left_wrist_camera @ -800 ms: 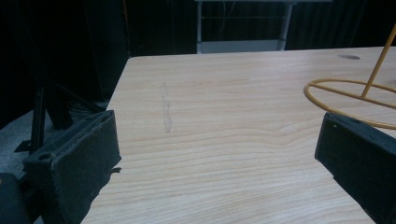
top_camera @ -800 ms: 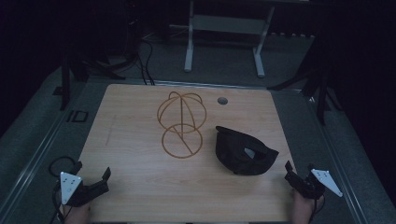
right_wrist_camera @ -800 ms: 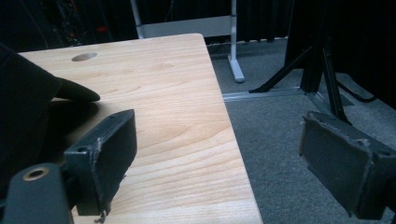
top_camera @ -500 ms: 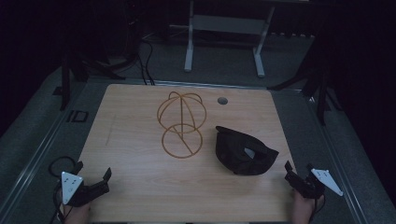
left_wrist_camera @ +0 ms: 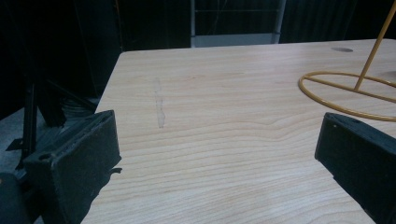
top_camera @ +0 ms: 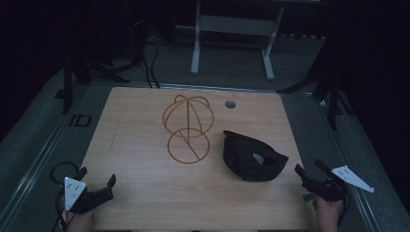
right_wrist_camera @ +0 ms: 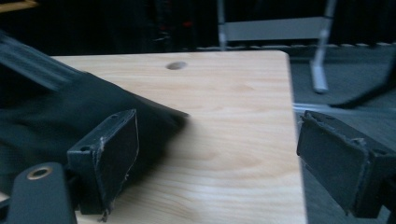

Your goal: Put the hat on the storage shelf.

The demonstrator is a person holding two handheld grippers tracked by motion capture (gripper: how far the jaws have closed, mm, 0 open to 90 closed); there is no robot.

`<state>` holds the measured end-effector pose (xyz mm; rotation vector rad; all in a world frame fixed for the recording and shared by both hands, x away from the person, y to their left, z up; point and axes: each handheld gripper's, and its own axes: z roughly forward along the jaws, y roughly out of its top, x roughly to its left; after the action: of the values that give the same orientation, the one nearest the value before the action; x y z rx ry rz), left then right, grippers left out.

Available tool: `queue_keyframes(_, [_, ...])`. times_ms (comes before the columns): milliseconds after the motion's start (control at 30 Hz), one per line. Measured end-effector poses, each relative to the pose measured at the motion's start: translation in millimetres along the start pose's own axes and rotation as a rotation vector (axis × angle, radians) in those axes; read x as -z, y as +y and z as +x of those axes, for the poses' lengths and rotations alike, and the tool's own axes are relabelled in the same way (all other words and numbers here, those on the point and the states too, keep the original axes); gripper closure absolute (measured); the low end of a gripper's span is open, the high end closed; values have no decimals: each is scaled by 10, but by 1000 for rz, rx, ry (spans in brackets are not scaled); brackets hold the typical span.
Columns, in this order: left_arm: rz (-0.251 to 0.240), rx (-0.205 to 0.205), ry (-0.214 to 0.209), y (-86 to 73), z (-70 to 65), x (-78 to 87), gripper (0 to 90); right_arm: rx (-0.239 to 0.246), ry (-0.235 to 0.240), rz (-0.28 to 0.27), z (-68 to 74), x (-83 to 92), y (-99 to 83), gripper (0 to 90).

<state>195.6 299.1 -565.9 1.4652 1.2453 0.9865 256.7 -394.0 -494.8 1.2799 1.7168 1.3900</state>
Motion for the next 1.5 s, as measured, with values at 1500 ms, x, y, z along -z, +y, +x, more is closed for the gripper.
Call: queue_keyframes(1500, [17, 15, -33, 2, 18, -9, 4, 217, 312, 205, 725, -851, 213, 410])
